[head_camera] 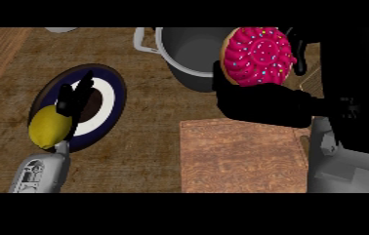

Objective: Pick the cupcake from the cutting board and place it in the basket

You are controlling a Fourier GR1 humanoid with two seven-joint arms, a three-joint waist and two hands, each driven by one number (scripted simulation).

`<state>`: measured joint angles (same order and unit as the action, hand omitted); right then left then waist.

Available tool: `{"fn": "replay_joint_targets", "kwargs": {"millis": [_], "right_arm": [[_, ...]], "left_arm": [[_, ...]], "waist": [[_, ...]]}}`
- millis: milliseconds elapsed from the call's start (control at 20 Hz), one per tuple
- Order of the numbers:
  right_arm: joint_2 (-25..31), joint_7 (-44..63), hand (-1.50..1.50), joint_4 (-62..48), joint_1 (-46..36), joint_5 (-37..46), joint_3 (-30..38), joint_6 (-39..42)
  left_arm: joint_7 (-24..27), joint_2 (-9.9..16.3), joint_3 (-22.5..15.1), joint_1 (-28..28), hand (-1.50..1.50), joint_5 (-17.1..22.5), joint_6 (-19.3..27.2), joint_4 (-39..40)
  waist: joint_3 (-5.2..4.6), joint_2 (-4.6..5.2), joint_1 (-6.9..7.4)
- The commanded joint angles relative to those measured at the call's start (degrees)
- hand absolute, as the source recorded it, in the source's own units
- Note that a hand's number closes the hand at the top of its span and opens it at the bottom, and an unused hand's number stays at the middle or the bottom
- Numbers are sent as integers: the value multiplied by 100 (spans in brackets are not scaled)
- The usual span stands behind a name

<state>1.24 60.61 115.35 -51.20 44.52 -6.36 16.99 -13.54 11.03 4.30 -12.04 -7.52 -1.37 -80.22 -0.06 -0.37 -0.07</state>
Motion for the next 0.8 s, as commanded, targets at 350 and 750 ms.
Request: {"fn": "replay_joint_targets", "kwargs": {"millis": [350, 750], "right_arm": [[1516, 318, 150, -1302, -1185, -121, 1150, 1516], [2662, -376, 150, -2254, -1045, 53, 1405, 2227]], "left_arm": [[-92, 123, 93, 115, 0, 93, -130, -154], [-40, 206, 226, -166, 0, 142, -177, 162]], "waist": [[-1, -11, -58], [0, 24, -87]]}}
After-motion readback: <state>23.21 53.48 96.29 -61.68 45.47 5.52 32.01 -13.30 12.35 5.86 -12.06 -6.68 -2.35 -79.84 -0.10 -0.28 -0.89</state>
